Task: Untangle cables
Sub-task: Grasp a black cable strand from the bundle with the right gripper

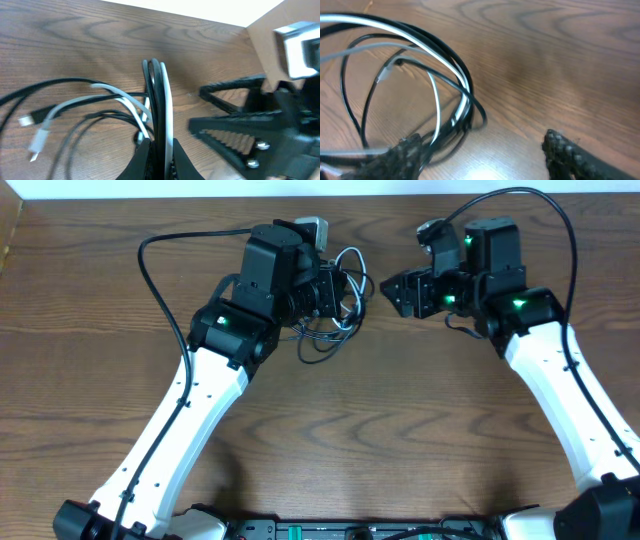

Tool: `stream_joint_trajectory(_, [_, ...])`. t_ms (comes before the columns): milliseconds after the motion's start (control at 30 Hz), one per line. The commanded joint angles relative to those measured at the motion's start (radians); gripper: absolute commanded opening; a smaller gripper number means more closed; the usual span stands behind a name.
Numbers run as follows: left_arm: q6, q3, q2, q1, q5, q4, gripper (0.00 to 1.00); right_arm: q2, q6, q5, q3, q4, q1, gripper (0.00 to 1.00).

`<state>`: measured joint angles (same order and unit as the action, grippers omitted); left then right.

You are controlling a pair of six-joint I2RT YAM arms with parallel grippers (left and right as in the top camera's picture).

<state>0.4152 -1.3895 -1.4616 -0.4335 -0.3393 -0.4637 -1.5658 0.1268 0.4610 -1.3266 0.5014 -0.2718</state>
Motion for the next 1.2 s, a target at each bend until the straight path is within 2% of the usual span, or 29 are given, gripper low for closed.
stream_joint_trajectory(0, [0.032, -0.012, 0.027, 0.002, -0.020, 0.009, 0.07, -0.057, 0.006, -0.006, -0.006, -0.024, -0.035, 0.74])
stream_joint_trajectory(100, [0.033, -0.012, 0.027, 0.002, -0.020, 0.009, 0.07, -0.095, 0.006, -0.007, -0.006, -0.038, -0.047, 0.66])
stream_joint_trajectory(200, [0.033, -0.012, 0.027, 0.002, -0.020, 0.008, 0.07, -0.135, 0.007, -0.032, -0.006, -0.048, -0.048, 0.46])
stream_joint_trajectory(333, [0.032, -0.012, 0.032, 0.010, -0.019, 0.009, 0.07, -0.177, 0.047, -0.147, -0.006, -0.044, -0.041, 0.11])
stream_joint_trajectory(367, [0.032, -0.012, 0.034, 0.016, -0.019, 0.009, 0.08, -0.187, 0.066, -0.170, -0.006, -0.040, -0.036, 0.04])
stream_joint_trajectory(400, [0.032, -0.012, 0.039, 0.022, -0.019, 0.009, 0.07, -0.199, 0.081, -0.180, -0.006, -0.037, -0.032, 0.01])
stream_joint_trajectory(567, [0.032, -0.012, 0.071, 0.064, -0.019, 0.008, 0.07, -0.228, 0.064, -0.096, -0.006, -0.051, -0.023, 0.02])
stream_joint_trajectory(600, [0.032, -0.012, 0.075, 0.071, -0.019, 0.005, 0.07, -0.225, 0.032, -0.063, -0.006, -0.063, -0.023, 0.06])
stream_joint_trajectory(633, [0.032, -0.012, 0.078, 0.076, -0.019, 0.000, 0.07, -0.214, -0.022, -0.006, -0.008, -0.073, -0.019, 0.19])
stream_joint_trajectory(700, [0.032, -0.012, 0.079, 0.077, -0.020, -0.003, 0.08, -0.194, -0.079, 0.064, -0.014, -0.076, -0.009, 0.32])
stream_joint_trajectory(800, [0.037, -0.012, 0.079, 0.077, -0.021, -0.005, 0.07, -0.143, -0.135, 0.158, -0.016, -0.076, 0.027, 0.47])
stream_joint_trajectory(900, [0.044, -0.012, 0.079, 0.077, -0.055, -0.002, 0.07, -0.116, -0.177, 0.272, -0.016, -0.090, 0.059, 0.55])
stream_joint_trajectory(1033, [0.056, -0.012, 0.079, 0.077, -0.129, -0.002, 0.08, -0.118, -0.218, 0.438, -0.016, -0.122, 0.077, 0.62])
stream_joint_trajectory(1167, [0.089, -0.012, 0.079, 0.077, -0.179, -0.002, 0.07, -0.124, -0.230, 0.445, -0.016, -0.132, 0.065, 0.63])
